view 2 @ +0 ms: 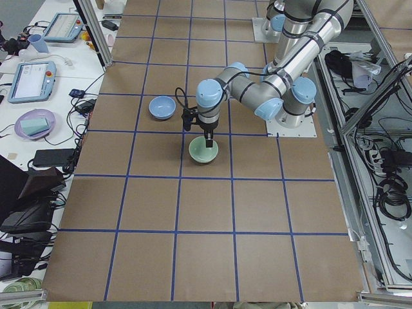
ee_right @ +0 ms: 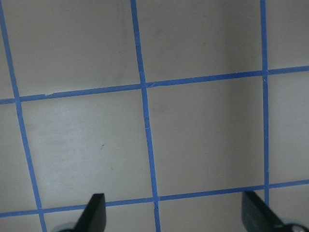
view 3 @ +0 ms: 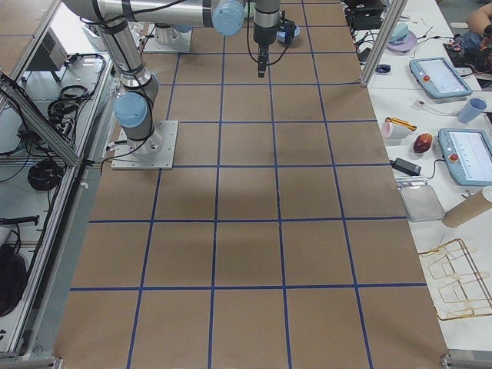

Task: Stack green bowl on blue bowl
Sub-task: 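Lower the left gripper onto the rim of the pale green bowl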

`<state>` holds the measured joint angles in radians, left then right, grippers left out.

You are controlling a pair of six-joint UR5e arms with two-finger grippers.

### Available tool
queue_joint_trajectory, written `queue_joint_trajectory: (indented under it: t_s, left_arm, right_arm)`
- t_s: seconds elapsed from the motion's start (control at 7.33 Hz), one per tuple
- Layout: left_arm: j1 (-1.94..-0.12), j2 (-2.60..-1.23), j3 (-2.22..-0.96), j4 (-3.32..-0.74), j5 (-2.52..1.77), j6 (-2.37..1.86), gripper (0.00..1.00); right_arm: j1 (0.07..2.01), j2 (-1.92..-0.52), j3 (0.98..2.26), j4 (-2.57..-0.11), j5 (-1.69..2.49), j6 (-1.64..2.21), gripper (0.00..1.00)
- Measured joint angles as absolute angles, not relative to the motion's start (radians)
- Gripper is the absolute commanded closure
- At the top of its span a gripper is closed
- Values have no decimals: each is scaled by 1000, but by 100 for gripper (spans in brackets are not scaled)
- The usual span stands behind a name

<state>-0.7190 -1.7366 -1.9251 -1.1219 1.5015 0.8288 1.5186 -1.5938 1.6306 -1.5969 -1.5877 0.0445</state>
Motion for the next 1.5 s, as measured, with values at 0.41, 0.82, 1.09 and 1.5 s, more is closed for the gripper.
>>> queue_joint_trajectory:
  t_s: [0.41,0.82,1.09,1.5]
  left_arm:
    - [-711,-1861,-1926,-994,1495,876,5]
    - [-710,-1905,-1934,-971,1498,947,2]
    - [-710,-1926,-1936,-970,1495,952,2]
    - [-711,-1947,-1940,-971,1492,948,2]
  right_arm:
    - [1519,-1594,1631,-1597,-1588,44,0]
    - [1519,-1594,1631,-1597,-1588,44,0]
    - [1519,-1594,1631,-1597,-1588,44,0]
    - [1519,-1594,1631,-1597,-1588,45,0]
